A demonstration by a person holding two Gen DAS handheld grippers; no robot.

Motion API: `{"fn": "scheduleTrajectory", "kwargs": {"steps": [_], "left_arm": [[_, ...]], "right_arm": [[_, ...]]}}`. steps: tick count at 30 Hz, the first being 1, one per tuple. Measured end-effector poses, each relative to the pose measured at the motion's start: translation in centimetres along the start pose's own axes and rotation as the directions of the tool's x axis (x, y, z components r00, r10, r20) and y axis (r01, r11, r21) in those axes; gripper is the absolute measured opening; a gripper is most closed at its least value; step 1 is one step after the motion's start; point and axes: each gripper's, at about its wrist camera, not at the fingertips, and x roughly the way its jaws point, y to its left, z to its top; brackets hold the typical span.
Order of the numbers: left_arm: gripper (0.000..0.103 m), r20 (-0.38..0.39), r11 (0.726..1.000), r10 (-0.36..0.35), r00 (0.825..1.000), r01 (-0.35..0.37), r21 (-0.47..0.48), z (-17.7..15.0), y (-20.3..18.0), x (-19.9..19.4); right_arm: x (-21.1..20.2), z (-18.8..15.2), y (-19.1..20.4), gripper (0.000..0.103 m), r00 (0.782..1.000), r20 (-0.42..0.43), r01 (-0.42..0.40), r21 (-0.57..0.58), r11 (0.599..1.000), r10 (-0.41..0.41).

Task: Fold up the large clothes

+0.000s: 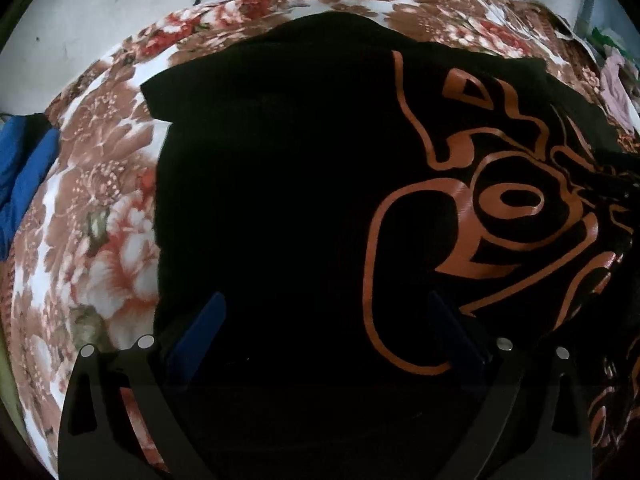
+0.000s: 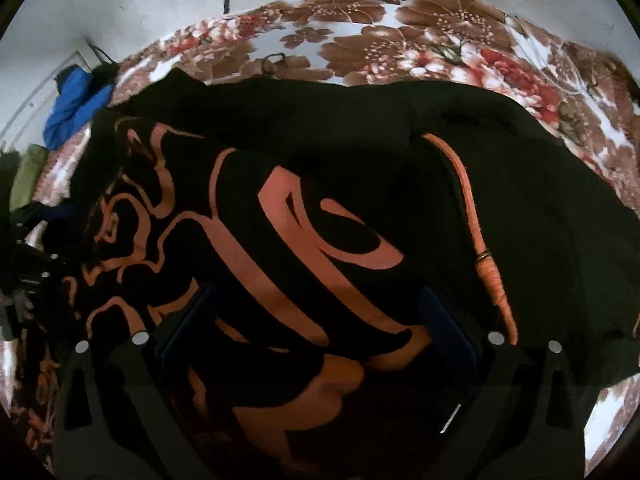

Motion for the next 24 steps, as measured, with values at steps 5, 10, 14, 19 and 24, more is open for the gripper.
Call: {"fn": "scheduleTrajectory", "kwargs": {"steps": [5, 10, 14, 19, 24], "left_arm": [[0.098, 0.073, 0.998, 0.018, 0.997, -0.014, -0.057, 0.5, -1.2, -3.9], [0.098, 0.199, 0.997, -0.01, 0.98, 0.023, -0.067, 1.7, -6.4, -8.1], [0.098, 0.231, 0.998, -0.061, 0.971, 0.06, 0.014, 2.5, -12.5, -8.5], [0.098, 0.231, 0.991, -0.103, 0.968, 0.081, 0.102, 3.6, -19.8, -8.8], [0.098, 0.242, 0.983, -0.12, 0.963, 0.081, 0.164, 5.1, -25.7, -9.4]], "right_arm": [[-3.5, -0.3, -0.6, 0.098, 0.998, 0.037, -0.054, 0.011, 0.998, 0.054], [-6.8, -1.7, -4.4, 0.098, 0.998, 0.062, -0.003, 0.115, 0.993, -0.004], [-9.0, -3.8, -10.3, 0.098, 0.982, 0.015, 0.179, 0.246, 0.953, -0.188], [-11.8, -6.6, -18.2, 0.098, 0.952, -0.046, 0.296, 0.402, 0.867, -0.303], [-15.0, -9.2, -25.9, 0.098, 0.91, -0.086, 0.398, 0.457, 0.795, -0.406]]}}
